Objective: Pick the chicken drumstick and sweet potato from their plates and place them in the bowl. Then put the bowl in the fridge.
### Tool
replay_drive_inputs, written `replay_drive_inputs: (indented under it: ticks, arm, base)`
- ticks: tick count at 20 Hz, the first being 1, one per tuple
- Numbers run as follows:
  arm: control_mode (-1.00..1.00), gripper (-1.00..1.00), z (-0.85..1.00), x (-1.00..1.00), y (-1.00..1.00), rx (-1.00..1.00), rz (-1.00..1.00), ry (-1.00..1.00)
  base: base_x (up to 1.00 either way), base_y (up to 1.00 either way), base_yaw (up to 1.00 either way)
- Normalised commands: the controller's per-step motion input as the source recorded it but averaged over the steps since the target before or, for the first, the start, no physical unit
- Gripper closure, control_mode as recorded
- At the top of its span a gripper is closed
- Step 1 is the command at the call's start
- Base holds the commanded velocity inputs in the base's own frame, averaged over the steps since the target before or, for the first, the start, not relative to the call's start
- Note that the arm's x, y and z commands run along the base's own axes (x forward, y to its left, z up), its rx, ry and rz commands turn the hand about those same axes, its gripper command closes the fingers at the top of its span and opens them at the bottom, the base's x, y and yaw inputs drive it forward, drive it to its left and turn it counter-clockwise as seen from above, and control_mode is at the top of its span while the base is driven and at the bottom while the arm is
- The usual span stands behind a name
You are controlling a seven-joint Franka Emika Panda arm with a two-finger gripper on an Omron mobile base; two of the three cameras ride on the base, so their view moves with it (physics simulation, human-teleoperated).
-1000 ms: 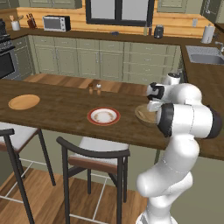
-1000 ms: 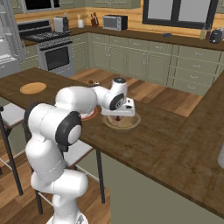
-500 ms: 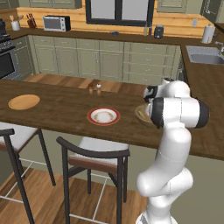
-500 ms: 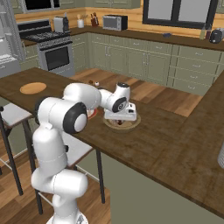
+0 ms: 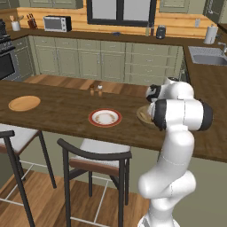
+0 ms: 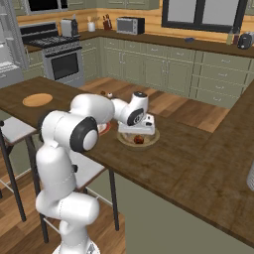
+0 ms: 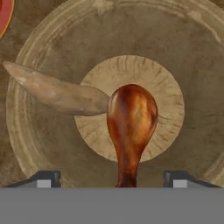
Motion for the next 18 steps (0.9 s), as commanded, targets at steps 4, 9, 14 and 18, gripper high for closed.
replay_drive_inputs:
  ticks: [4,9,14,18]
  arm:
    - [-1.00,-1.00,0.44,-0.25,-0.12,0.00,-0.22,-0.01]
    - [-1.00,-1.00,0.36,-0.27,-0.47,0.01,-0.34,0.10]
    - [-1.00,-1.00,0.17,-0.46,-0.61,0.20,-0.45,0.19]
    - [-1.00,-1.00,-0.01,-0.38,-0.29,0.19,-0.36,0.02]
  base:
    - [0.00,0.00,0.00]
    - [0.00,0.00,0.00]
    - [0.00,0.00,0.00]
    - [0.00,0.00,0.00]
